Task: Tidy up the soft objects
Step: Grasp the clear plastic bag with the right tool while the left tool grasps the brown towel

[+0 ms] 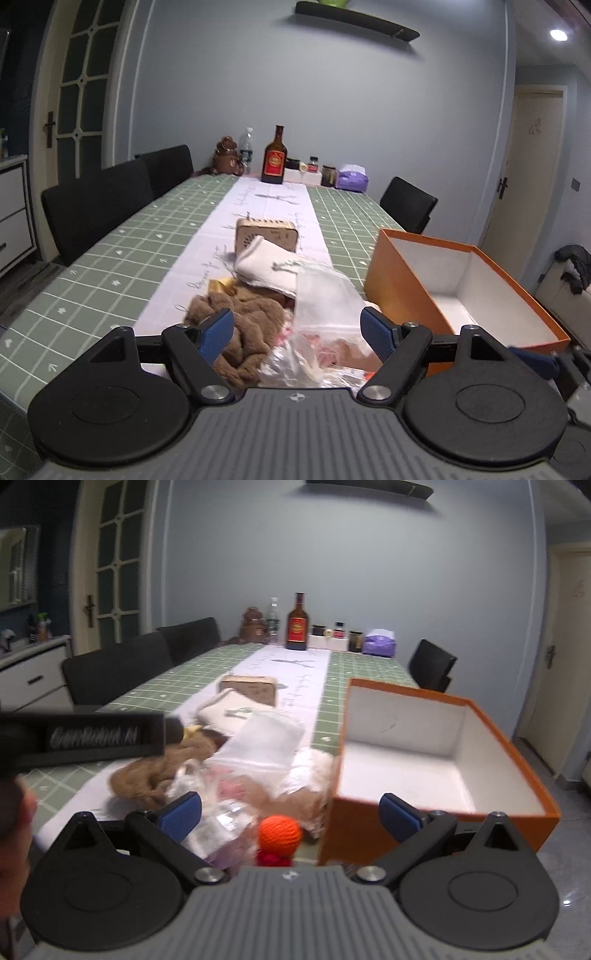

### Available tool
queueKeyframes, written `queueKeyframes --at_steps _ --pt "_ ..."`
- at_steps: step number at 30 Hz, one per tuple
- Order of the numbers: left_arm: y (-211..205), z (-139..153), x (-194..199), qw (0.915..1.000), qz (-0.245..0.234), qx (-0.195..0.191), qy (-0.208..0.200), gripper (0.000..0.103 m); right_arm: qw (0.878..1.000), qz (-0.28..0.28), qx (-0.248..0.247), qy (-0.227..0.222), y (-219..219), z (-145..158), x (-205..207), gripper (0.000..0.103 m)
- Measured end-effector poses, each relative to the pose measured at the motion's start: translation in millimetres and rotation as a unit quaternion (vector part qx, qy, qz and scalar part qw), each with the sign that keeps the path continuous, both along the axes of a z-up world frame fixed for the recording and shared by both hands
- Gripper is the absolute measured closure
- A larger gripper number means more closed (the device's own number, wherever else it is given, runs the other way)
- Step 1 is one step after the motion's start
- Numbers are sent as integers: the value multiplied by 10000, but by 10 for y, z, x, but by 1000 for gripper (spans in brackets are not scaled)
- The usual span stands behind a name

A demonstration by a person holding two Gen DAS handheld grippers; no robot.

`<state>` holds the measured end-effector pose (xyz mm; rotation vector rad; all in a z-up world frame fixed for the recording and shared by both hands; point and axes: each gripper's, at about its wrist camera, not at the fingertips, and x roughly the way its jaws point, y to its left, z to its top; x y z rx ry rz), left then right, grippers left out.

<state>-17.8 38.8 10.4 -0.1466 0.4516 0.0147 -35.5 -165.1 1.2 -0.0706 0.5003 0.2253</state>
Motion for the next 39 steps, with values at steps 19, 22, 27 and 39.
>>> queueKeyframes --at_steps 19,22,27,39 --pt "538 -551 250 9943 374 -186 985 11 9901 587 545 1153 390 -574 431 15" --pt "649 -601 261 9928 494 -232 1069 11 9933 624 208 945 534 -571 445 13" --pt "828 -629 262 9899 711 -250 1197 11 9920 870 -787 473 767 -478 426 5" --pt "886 -554 289 9919 591 71 1126 11 9702 1332 -1958 509 1017 -700 715 17"
